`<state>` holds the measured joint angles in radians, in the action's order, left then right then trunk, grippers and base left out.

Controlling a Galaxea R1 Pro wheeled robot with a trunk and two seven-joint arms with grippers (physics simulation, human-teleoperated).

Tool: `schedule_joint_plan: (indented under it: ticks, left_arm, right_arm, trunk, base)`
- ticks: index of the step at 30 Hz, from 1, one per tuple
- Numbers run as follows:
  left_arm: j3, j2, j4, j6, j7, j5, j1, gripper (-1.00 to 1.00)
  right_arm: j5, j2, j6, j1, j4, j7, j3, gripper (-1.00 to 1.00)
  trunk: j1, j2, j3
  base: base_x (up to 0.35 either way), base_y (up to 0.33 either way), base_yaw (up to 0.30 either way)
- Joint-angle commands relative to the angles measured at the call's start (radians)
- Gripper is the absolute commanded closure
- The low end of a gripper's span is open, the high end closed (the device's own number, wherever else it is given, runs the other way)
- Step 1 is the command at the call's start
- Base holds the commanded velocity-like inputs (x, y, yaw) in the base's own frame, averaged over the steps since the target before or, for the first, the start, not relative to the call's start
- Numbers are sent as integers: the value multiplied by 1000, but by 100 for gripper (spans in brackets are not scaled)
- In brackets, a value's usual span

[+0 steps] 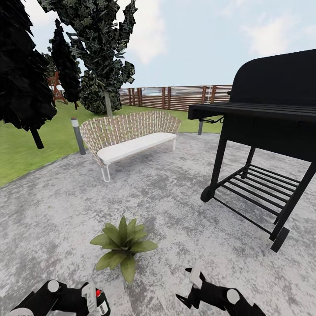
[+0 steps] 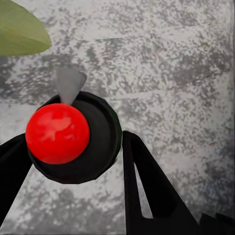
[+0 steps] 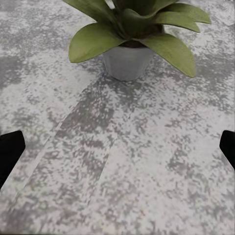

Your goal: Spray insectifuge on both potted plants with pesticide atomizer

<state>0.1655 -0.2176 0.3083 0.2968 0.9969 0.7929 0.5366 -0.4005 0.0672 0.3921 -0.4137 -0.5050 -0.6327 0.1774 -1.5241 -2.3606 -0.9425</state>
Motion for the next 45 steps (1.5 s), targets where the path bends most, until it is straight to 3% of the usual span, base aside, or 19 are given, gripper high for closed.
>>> schedule_joint_plan:
  ticks: [1, 6, 10, 11, 14, 17, 21, 27, 32, 40, 45]
  left_arm:
    - [9, 2, 6, 3, 7, 19, 1, 100]
    - [10, 7, 29, 2, 17, 61, 2, 100]
    - [9, 9, 31, -1, 18, 84, 2, 100]
    - [9, 10, 32, -7, 18, 96, 2, 100]
    - [9, 14, 33, -29, 18, 137, 2, 100]
    - [10, 18, 34, -38, 18, 159, 2, 100]
    - [9, 23, 34, -39, 17, 166, 2, 100]
    - [8, 55, 35, -38, 15, 186, 1, 100]
    - [8, 80, 35, -37, 14, 220, 2, 100]
    - [6, 118, 62, -29, 19, 227, 2, 100]
    - [-29, 141, 66, -27, 19, 240, 2, 100]
  right_arm:
    - [-15, 1, 6, 0, -2, 2, 2, -100]
    - [-78, -5, 5, 0, -8, -2, 2, -100]
    - [-135, -47, 5, 0, -9, -3, 2, -100]
    - [-154, -62, 5, 0, -9, -3, 2, 100]
    - [-210, -95, 5, 0, -10, -3, 2, 100]
    - [-238, -122, 4, 0, -10, -5, 2, 100]
    - [-258, -156, 4, 0, -13, -26, 2, 100]
    - [-262, -204, -56, -3, -47, -73, 2, 100]
    - [-262, -215, -79, -5, -95, -129, 2, 100]
    - [-262, -216, -82, -5, -105, -137, 2, 100]
    - [-262, -216, -82, -5, -105, -137, 2, 100]
  trunk:
    - [0, 0, -1]
    - [0, 0, -1]
    - [0, 0, -1]
    - [0, 0, -1]
    - [0, 0, -1]
    - [0, 0, -1]
    - [0, 0, -1]
    - [0, 0, -1]
    - [0, 0, -1]
    - [0, 0, -1]
    - [0, 0, -1]
  base:
    - [0, 0, 0]
    - [0, 0, 0]
    - [0, 0, 0]
    - [0, 0, 0]
    - [0, 0, 0]
    - [0, 0, 0]
    - [0, 0, 0]
    - [0, 0, 0]
    - [0, 0, 0]
    - [0, 0, 0]
    - [0, 0, 0]
